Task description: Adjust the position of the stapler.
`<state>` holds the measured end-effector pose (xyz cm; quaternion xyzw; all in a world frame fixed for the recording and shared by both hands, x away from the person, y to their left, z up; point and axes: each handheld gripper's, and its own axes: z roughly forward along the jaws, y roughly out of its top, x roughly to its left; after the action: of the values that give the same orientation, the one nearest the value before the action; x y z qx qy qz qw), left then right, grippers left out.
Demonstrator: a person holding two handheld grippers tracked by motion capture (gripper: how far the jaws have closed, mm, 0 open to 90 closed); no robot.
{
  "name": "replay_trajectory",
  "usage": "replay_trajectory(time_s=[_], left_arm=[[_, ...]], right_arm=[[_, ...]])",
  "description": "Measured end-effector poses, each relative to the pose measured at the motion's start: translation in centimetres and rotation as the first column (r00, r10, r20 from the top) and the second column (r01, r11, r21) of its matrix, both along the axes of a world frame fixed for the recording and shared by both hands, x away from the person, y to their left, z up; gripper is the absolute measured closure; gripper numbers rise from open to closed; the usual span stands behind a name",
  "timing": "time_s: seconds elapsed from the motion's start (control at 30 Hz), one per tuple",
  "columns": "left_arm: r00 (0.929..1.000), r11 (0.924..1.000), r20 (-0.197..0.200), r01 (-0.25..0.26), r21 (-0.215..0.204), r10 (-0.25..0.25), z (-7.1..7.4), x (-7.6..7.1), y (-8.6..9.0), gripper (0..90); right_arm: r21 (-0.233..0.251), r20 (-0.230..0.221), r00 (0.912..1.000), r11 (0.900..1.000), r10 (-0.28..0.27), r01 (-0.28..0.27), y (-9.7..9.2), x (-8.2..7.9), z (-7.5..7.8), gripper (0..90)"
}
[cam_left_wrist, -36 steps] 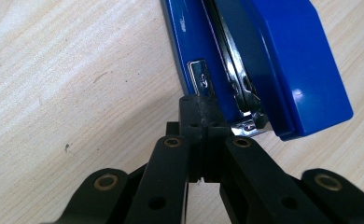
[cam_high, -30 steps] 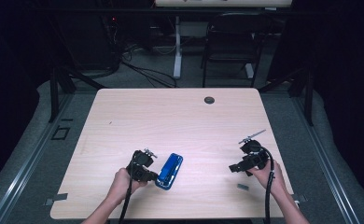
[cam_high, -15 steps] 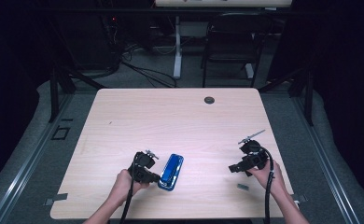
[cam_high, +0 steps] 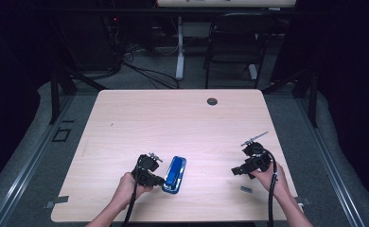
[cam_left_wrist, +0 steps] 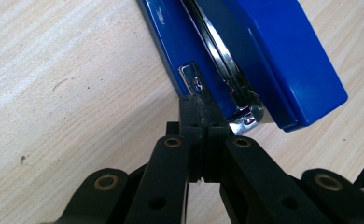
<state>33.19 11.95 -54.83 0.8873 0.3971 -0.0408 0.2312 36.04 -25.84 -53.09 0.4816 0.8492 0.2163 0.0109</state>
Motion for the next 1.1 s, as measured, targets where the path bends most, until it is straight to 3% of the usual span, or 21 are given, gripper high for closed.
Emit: replay_trajectory(time_s=[0.27, 0.6, 0.77, 0.83, 0.87, 0.97, 1.1], left_arm=[[0.9995, 0.9981, 0.026, 0.016, 0.059, -0.017, 0.1, -0.2, -0.5, 90.0], [0.9995, 0.9940, 0.026, 0.016, 0.109, -0.019, 0.0, -0.2, -0.8, 90.0], [0.9998, 0.9959, 0.018, 0.010, 0.089, -0.012, 0.0, -0.1, -0.7, 90.0], [0.9999, 0.9954, -0.003, 0.014, 0.095, -0.013, -0.2, -0.1, -0.6, 90.0], [0.9998, 0.9938, -0.001, 0.019, 0.109, -0.019, -0.3, -0.1, -0.7, 90.0], [0.9995, 0.9953, -0.010, 0.030, 0.091, -0.030, -0.3, -0.2, -1.0, 90.0], [0.9979, 0.9925, 0.003, 0.065, 0.104, -0.065, -0.3, -0.6, -1.9, 90.0]], right_arm=[[0.005, 0.002, 1.0000, 1.0000, -0.002, 0.002, -0.1, 0.0, 0.0, 22.5], [0.002, 0.006, 1.0000, 1.0000, 0.002, -0.002, -0.1, 0.0, 0.0, 22.5], [0.003, 0.007, 1.0000, 1.0000, 0.001, -0.001, -0.1, 0.0, 0.0, 22.5], [0.001, 0.000, 1.0000, 1.0000, 0.002, -0.002, 0.0, 0.0, 0.1, 22.5], [0.004, 0.000, 1.0000, 1.0000, 0.003, -0.003, 0.0, 0.0, 0.1, 22.5], [0.009, 0.007, 1.0000, 1.0000, 0.000, 0.000, 0.1, -0.1, 0.1, 22.5], [0.006, 0.006, 1.0000, 1.0000, 0.002, -0.002, 0.0, 0.0, 0.0, 22.5]])
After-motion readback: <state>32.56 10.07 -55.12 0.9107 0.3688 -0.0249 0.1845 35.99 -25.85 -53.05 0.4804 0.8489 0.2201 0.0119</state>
